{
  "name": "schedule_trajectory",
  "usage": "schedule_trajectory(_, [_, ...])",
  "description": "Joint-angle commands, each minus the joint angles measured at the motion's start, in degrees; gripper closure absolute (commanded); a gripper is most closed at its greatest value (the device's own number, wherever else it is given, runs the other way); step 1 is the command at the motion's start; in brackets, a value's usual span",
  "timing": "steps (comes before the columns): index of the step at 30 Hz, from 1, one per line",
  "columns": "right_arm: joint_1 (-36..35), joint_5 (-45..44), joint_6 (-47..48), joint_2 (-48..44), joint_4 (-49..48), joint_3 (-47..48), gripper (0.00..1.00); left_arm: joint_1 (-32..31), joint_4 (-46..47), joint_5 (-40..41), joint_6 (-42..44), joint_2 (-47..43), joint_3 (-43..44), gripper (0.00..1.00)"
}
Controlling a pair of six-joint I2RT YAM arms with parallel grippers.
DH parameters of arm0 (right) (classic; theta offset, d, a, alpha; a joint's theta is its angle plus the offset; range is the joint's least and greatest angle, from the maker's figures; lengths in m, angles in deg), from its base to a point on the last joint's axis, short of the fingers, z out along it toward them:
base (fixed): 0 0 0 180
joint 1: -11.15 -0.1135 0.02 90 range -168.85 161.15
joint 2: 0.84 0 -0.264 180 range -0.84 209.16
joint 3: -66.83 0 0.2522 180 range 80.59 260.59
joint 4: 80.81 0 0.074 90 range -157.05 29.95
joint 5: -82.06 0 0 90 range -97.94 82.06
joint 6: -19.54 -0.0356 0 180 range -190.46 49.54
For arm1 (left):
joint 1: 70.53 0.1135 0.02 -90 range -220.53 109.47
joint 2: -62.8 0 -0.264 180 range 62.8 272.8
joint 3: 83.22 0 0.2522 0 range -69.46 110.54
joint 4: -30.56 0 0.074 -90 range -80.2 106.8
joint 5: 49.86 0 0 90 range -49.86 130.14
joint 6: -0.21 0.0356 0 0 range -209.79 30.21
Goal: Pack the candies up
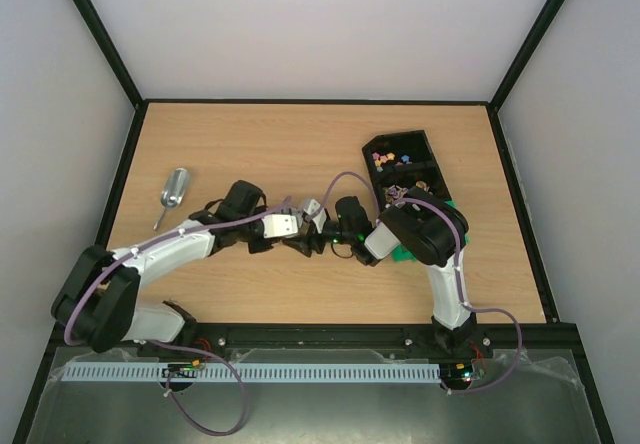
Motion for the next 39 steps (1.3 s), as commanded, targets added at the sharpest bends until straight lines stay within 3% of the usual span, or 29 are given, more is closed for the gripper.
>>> schedule_trajectory(1, [-0.3,1.8,0.5,1.1,3.8,-0.8,0.71,6.1,-0.1,4.4,3.8,-3.1,-3.5,0.75])
schedule_trajectory(9, [-0.3,1.7,0.5,1.2,4.2,-0.5,0.73,15.9,-0.7,2.6,6.5,-3.1,-2.6,0.75])
schedule_trajectory(14, [-0.3,1.6,0.4,1.4,4.3,-0.4,0.73,8.4,-5.5,-2.3,2.1,-8.5,-0.7,0.70])
schedule_trajectory(18, [-0.3,1.7,0.3,1.5,4.3,-0.3,0.73,4.8,-5.0,-5.7,-3.2,-6.7,1.6,0.69])
schedule_trajectory(24, [-0.3,1.6,0.2,1.5,4.5,-0.3,0.72,-0.6,-1.7,-2.6,-3.6,-0.4,3.0,0.68])
schedule_trajectory(30, [-0.3,1.6,0.3,1.4,4.5,-0.4,0.73,-1.3,-0.7,0.4,-2.1,2.3,3.1,0.69])
schedule_trajectory(39, [-0.2,1.8,0.5,1.4,5.1,-0.2,0.73,8.7,-0.1,2.1,4.1,-1.3,-2.4,0.77])
